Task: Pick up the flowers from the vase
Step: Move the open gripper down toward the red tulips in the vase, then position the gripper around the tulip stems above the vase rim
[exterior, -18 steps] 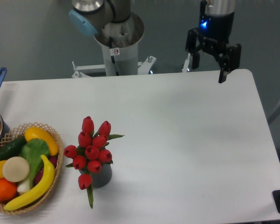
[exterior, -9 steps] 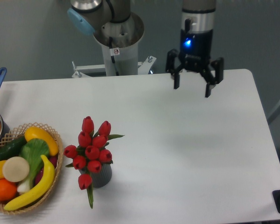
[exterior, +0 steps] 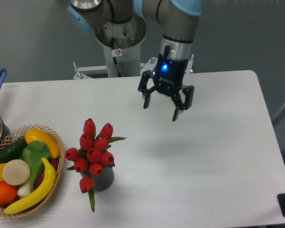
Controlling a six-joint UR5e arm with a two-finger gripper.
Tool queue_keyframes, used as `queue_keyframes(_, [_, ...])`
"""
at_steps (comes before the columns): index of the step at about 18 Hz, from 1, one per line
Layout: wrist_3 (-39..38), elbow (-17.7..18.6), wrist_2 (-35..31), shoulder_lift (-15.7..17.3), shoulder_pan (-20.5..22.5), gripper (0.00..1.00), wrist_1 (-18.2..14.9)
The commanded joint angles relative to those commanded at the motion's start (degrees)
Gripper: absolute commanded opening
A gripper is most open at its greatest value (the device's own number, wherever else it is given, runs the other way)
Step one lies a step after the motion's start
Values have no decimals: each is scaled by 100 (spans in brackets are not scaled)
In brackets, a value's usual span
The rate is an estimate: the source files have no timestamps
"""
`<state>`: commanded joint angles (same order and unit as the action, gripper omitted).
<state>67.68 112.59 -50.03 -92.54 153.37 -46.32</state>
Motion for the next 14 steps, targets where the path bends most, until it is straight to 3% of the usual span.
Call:
queue_keyframes(4, [52, 53, 1142, -290, 0, 100, 9])
queue_keyframes(14, [79, -96, 1496, -809, -527, 100, 290])
